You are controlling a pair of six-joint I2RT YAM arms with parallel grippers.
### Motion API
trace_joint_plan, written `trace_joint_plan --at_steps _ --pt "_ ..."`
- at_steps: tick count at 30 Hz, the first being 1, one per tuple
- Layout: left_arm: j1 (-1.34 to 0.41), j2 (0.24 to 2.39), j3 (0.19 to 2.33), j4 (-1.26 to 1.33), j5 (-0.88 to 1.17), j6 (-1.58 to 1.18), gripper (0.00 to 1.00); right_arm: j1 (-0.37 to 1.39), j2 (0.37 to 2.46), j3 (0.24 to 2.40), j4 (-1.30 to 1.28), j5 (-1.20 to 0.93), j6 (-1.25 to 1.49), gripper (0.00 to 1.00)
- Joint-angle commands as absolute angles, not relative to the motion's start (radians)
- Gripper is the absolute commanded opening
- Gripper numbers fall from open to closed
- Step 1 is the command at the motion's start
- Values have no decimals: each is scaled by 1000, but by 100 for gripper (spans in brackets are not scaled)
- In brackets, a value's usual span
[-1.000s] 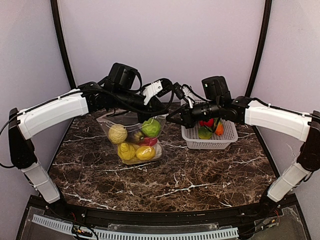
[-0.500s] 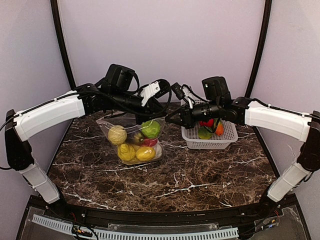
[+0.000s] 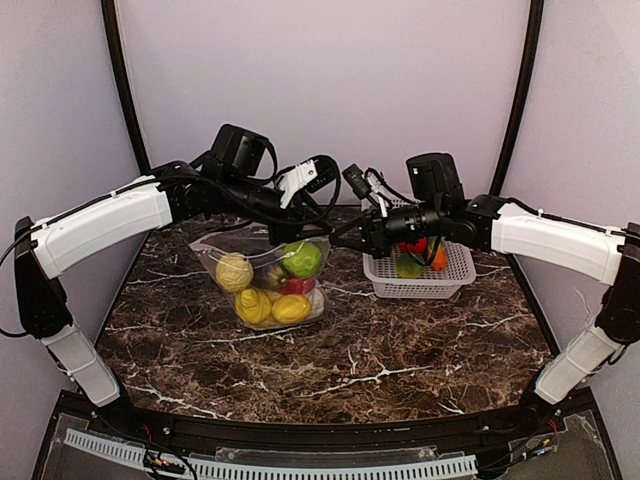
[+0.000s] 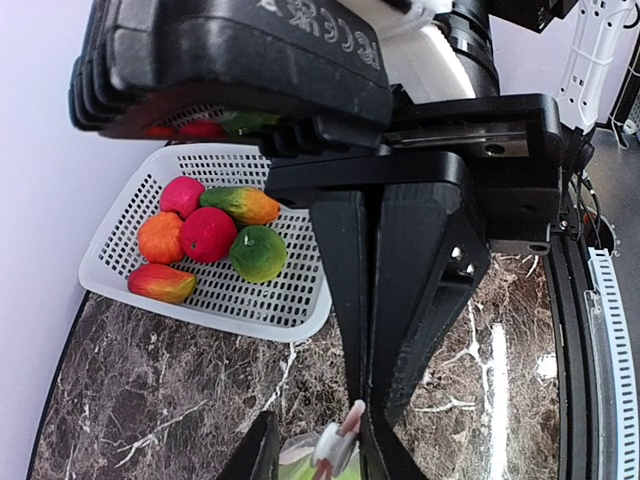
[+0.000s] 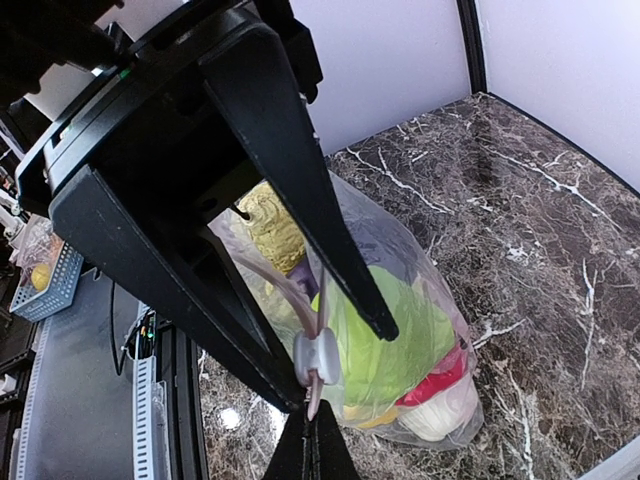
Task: Place the food in the zip-top bag and seal the zipper
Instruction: Zip the zipper of the food storage bag.
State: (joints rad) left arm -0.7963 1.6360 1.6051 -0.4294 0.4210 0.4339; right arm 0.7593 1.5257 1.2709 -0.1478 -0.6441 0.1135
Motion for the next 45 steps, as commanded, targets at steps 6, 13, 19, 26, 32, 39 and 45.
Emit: trace_joint_plan --at_steps 6,13,19,26,32,39,45 --pt "-788 1644 1629 -475 470 426 13 765 1507 1276 -104 -649 115 0" --pt "-787 1620 1596 -468 473 416 1 765 1500 1268 -108 -552 122 0" --pt "-787 1606 1586 -468 464 411 1 765 1490 1252 -86 -483 141 0" --pt "-783 1588 1576 -466 457 407 1 762 1468 1226 -63 -416 149 0" --pt "-771 1575 1558 -459 458 404 1 762 1462 1218 -54 -399 158 0" --pt "-759 1561 1550 -458 450 405 1 751 1442 1199 -53 -357 176 0" --pt "-748 1557 1548 -458 451 404 1 731 1430 1184 -53 -347 191 0"
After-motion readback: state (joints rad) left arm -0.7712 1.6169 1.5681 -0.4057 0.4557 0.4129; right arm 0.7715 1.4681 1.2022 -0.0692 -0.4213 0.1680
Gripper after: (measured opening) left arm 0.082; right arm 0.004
